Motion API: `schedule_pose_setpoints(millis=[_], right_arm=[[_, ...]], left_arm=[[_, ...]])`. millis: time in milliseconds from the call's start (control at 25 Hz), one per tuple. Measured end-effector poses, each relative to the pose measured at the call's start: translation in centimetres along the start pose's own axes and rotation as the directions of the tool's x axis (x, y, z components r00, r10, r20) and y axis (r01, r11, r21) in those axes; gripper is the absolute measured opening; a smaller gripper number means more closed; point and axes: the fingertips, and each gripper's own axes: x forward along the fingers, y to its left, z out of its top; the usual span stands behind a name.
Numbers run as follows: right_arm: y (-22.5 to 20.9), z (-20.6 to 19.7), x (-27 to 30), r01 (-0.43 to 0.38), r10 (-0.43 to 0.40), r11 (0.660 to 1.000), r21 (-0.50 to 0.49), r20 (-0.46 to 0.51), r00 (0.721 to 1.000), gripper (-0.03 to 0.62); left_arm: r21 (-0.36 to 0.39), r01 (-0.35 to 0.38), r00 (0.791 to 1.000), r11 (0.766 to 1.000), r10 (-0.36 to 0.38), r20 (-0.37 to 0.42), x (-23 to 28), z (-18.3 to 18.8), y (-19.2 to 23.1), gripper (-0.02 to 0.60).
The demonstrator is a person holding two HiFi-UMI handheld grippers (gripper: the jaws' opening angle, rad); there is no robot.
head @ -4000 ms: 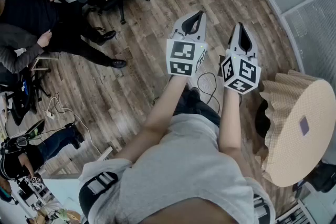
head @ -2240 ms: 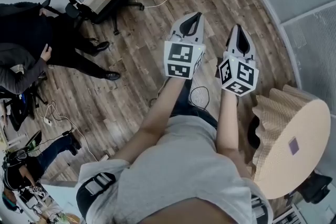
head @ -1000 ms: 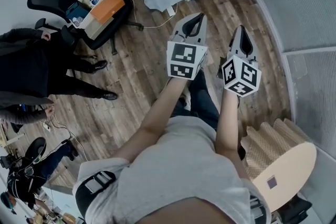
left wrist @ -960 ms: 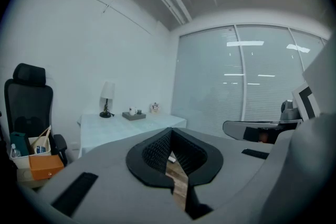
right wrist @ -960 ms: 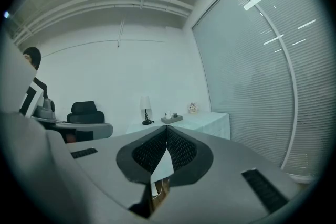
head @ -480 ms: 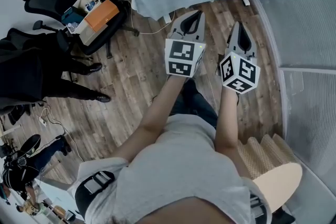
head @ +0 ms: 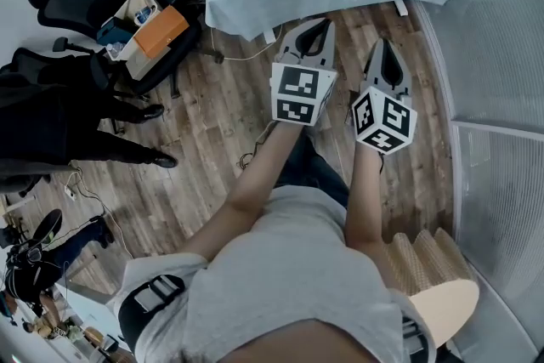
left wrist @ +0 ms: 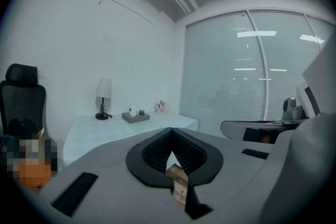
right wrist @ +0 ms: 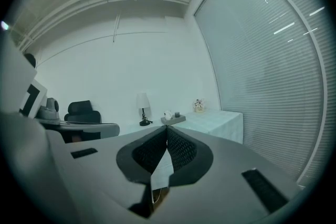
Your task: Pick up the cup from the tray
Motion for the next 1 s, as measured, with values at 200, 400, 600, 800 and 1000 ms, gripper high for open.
schedule_pose_setpoints(millis=[200,400,600,800,1000], right_arm=[[-0.9,0.1,3.0,0.004,-0.004,1.0,0.014,-0.005,1.0,0.008],[-1.6,0.5,7.5,0.006,-0.006,1.0,0.004,-0.006,1.0,0.008],[-2.4,1.6,12.8,0.01,-0.01,1.0,-0.002,-0.005,1.0,0.008],[-2.8,2.9,18.2,0.011,-0.011,1.0,0.001,-0.006,1.0,0.008],[-2.4,4.2,24.7,0.013,-0.013,1.0,-0.015,-0.003,1.0,0.008]], left_arm=[[0.001,0.006,1.0,1.0,-0.006,0.0,3.0,0.7,0.9,0.006],[-0.012,0.003,1.0,1.0,-0.003,0.007,7.2,1.1,3.1,0.006],[-0.009,0.01,1.0,1.0,-0.01,0.0,11.7,2.5,5.4,0.006],[-0.013,0.011,1.0,1.0,-0.011,0.005,16.3,4.2,8.1,0.006],[-0.021,0.014,1.0,1.0,-0.014,0.009,21.1,5.6,11.9,0.006]])
